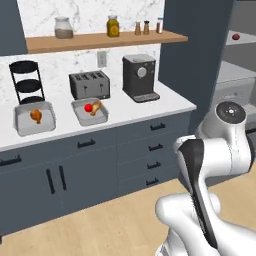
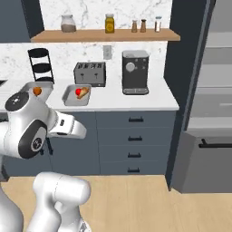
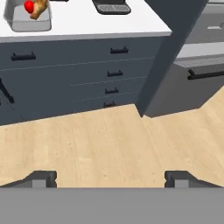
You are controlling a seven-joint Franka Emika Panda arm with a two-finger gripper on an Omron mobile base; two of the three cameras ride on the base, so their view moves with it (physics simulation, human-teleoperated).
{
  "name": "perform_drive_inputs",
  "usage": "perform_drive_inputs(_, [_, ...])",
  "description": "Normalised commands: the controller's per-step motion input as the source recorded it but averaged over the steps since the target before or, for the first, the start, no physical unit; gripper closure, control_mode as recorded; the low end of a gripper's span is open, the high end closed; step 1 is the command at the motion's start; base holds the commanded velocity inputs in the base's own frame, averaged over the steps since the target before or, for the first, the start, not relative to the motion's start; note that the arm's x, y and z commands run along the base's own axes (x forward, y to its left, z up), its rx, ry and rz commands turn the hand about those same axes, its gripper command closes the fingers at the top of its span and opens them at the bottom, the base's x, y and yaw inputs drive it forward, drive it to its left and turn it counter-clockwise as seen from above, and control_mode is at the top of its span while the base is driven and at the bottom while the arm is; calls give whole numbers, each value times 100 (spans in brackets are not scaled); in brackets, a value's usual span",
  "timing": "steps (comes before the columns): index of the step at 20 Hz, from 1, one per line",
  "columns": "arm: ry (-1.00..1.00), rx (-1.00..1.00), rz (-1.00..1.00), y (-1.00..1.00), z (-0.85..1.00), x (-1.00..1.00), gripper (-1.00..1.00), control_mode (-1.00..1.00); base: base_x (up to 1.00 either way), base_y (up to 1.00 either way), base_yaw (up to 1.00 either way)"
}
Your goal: Place one tomato and one chicken drumstick in each tupperware on the nearby counter, to pack two identical lunches.
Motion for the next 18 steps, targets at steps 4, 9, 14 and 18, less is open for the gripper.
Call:
perform_drive_inputs(4, [0, 0, 0, 0, 0, 0, -100, 100, -2, -100, -6])
perform_drive_inputs(9, [0, 0, 0, 0, 0, 0, -100, 100, 33, -100, -1])
perform_drive_inputs(14, [0, 0, 0, 0, 0, 0, -100, 100, 50, -100, -1])
perform_drive_inputs(18, [0, 0, 0, 0, 0, 0, -100, 100, 56, -100, -2])
